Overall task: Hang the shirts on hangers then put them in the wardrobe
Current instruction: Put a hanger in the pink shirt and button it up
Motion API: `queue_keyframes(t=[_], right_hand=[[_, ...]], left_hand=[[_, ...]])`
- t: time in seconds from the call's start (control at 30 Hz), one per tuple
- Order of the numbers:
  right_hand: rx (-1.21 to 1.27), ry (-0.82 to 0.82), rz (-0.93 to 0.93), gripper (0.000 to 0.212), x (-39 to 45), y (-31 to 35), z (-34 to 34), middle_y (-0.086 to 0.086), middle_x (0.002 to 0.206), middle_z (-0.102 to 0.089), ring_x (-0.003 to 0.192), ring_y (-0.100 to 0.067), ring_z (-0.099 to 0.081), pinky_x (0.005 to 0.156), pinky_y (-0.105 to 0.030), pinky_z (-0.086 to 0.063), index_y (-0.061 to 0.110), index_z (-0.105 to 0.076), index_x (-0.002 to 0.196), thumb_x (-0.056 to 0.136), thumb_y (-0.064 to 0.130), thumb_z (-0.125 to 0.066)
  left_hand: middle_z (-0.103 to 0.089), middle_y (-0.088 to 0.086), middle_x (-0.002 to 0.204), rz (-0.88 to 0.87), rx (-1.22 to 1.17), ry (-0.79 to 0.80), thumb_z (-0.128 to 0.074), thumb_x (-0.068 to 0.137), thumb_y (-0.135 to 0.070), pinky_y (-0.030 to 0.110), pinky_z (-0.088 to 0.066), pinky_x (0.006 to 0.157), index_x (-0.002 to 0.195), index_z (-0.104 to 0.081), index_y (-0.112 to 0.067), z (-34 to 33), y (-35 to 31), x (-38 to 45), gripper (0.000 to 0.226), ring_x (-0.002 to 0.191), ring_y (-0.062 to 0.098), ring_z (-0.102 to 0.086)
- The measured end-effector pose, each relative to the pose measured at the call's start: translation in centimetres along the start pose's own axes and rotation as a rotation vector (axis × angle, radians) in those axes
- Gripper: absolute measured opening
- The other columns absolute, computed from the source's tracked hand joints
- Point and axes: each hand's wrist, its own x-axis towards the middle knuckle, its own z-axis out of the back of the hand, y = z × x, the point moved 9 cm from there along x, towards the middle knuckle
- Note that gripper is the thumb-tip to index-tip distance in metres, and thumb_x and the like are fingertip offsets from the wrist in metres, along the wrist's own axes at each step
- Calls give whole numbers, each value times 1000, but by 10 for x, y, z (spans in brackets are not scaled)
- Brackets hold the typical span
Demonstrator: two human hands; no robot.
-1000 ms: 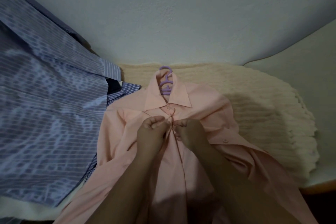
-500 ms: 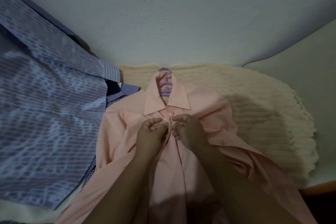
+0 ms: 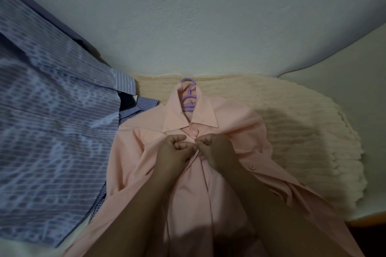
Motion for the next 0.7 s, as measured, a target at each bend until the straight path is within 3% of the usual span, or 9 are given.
queue_keyframes(t=[0.07, 0.17, 0.27, 0.33, 0.4, 0.5, 0.6, 0.7], right_hand=[[76, -8, -48, 14, 0, -6, 2, -2, 68, -66, 59, -21, -62, 72, -43, -57, -1, -69, 97, 86, 2, -60], [75, -23, 7, 13, 1, -3, 7, 14, 63, -61, 60, -8, -60, 72, -39, -58, 12, -69, 88, 83, 1, -63], [16, -8, 64, 22, 1, 2, 10, 17, 56, -59, 57, -1, -56, 71, -33, -52, 28, -62, 77, 80, 6, -62], [-6, 17, 65, 17, 0, 5, 10, 11, 69, -64, 65, -12, -60, 73, -31, -49, 32, -60, 78, 77, 16, -57], [-77, 65, 55, 18, -3, 4, 12, 4, 82, -65, 78, -15, -61, 72, -22, -46, 25, -66, 93, 82, 14, -56], [-262, 82, 70, 22, -14, -2, 28, 8, 91, -61, 86, -6, -54, 67, -12, -35, 16, -66, 108, 87, 11, -58], [-357, 101, 51, 26, -30, -12, 41, 6, 97, -64, 86, -4, -53, 72, -10, -32, 18, -64, 111, 86, 11, -60], [-419, 122, 52, 36, -48, -24, 48, 6, 102, -61, 90, -7, -52, 79, -16, -38, 19, -61, 118, 83, 11, -63]], left_hand=[[-71, 11, 79, 43, 0, -10, -69, 81, 3, 24, -53, 63, 104, -56, -9, 3, 1, 2, 29, 68, 19, -63], [-69, 12, 71, 202, -194, 29, -66, 82, 6, 32, -56, 74, 95, -59, -6, -3, 6, 4, 19, 66, 20, -65], [-65, 13, 72, 346, -416, 56, -59, 86, 9, 22, -58, 54, 91, -58, -1, -14, 8, 1, 11, 52, 11, -65], [-65, 13, 73, 347, -398, 56, -62, 84, 10, 21, -55, 50, 101, -56, 0, -13, 8, 0, 20, 52, 12, -65], [-65, 14, 73, 294, -235, 40, -68, 80, 9, 24, -51, 48, 107, -54, -3, -4, 6, -5, 33, 54, 16, -61], [-64, 10, 75, 131, 120, 44, -76, 75, 0, 24, -46, 49, 103, -56, -6, 9, -3, -20, 35, 53, 14, -56], [-67, 1, 80, -62, 534, 57, -81, 71, -13, 33, -53, 70, 101, -58, -19, 16, -14, -34, 38, 71, 16, -62], [-63, -9, 82, -166, 828, 52, -71, 78, -21, 32, -50, 80, 116, -52, -26, 20, -18, -47, 42, 80, 11, -60]])
